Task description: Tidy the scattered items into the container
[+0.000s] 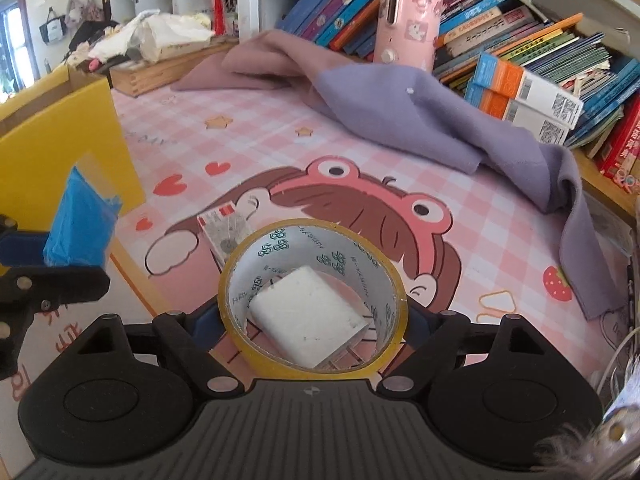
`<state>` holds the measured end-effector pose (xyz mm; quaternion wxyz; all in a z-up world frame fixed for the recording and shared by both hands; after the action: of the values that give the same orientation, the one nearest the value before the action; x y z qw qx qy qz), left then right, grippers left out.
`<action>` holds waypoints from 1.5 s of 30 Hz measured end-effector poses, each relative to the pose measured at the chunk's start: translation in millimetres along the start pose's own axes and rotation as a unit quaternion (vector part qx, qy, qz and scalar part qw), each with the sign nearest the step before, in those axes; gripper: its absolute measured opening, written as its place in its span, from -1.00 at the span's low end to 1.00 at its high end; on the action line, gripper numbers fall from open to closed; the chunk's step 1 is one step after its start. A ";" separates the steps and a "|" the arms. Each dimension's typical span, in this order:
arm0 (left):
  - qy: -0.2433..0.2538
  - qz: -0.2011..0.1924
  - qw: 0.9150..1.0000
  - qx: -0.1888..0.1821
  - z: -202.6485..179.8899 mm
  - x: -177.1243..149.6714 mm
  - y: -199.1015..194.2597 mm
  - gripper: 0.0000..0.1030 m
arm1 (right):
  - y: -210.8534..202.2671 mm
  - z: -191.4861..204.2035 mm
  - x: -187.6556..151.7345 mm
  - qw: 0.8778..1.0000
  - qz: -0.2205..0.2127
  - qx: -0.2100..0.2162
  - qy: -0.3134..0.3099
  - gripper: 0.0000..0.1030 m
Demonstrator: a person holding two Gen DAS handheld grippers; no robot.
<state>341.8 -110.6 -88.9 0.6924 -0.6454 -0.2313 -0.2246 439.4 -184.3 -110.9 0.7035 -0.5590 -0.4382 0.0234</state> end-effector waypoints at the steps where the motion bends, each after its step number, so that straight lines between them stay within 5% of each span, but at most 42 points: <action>1: 0.001 -0.002 1.000 0.000 -0.2 -0.6 -2.4 -0.61 | -2.8 -0.2 1.1 1.000 -0.005 -0.001 0.002 0.67; 23: 0.029 -0.033 0.998 -0.053 -14.3 -23.1 -67.4 -0.62 | -97.9 14.0 -19.6 0.997 -0.058 -0.023 0.053 0.67; 45: 0.091 -0.067 0.986 -0.122 13.9 -78.7 -133.1 -0.62 | -184.0 86.3 -85.0 0.987 -0.064 -0.095 0.109 0.67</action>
<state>197.9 -104.5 -31.0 0.6100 -0.6852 -0.1807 -0.3547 247.6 -231.4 -13.3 0.6909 -0.5933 -0.3940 -0.1241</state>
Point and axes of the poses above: each gripper's, at about its wrist camera, not at the fingertips, and y roughly the way its jaws point, z to its left, x to its top, the point moved 8 cm from there along y, roughly the way its jaws point, and after that the axes turned 8 degrees about z, right-handed, at the moved point
